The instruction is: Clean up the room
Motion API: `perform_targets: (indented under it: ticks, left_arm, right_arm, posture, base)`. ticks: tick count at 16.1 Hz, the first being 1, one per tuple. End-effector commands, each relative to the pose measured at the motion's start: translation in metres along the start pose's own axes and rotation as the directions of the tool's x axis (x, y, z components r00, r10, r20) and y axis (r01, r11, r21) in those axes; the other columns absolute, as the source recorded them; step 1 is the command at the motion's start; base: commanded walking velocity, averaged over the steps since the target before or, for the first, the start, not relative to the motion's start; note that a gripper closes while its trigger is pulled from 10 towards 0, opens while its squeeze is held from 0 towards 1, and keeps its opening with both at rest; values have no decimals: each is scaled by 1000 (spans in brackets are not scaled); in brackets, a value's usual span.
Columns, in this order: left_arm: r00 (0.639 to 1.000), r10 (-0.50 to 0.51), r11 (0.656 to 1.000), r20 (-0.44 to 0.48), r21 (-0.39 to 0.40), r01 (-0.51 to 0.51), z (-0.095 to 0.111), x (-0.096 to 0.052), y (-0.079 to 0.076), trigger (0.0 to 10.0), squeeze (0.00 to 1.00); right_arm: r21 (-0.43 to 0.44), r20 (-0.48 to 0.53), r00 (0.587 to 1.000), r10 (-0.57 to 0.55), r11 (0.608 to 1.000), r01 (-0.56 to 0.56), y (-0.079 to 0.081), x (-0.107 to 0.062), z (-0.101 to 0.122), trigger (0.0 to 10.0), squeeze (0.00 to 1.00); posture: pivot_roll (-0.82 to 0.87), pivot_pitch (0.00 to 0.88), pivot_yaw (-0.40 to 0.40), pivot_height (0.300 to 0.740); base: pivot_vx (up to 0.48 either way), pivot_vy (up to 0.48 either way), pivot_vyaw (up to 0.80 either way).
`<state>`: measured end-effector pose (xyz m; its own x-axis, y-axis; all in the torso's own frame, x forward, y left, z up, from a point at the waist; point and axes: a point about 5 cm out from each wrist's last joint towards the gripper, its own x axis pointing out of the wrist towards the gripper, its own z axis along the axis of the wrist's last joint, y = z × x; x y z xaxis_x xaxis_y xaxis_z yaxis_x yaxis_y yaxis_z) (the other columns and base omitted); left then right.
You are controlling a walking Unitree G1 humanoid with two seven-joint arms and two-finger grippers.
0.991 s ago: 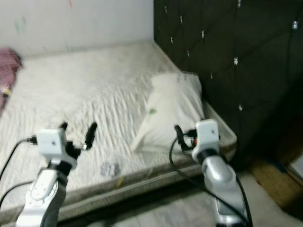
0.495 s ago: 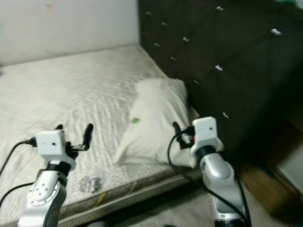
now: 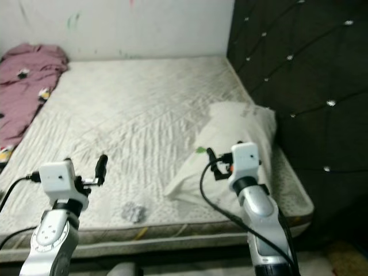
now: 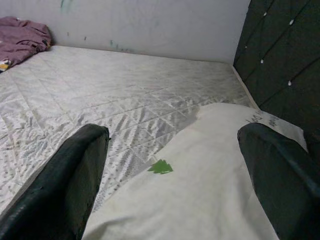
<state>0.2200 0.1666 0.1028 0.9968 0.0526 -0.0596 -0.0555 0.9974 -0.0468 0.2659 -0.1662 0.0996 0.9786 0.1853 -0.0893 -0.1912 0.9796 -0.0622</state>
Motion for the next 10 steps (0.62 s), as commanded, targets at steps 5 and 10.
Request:
perform_targets:
  ticks: [5,10]
  left_arm:
    - [999,-40,999,13,-11,40,5,5,3,10000,0]
    - [999,-32,999,37,9,31,8,6,4,10000,0]
  right_arm:
    - [17,36,999,-25,1000,24,1,8,8,10000,0]
    - [16,30,999,-37,999,37,0,9,7,10000,0]
  posture:
    - [-1,0,-6,740]
    - [-3,0,-9,740]
  base:
    - [0,480,0]
    - [0,480,-178]
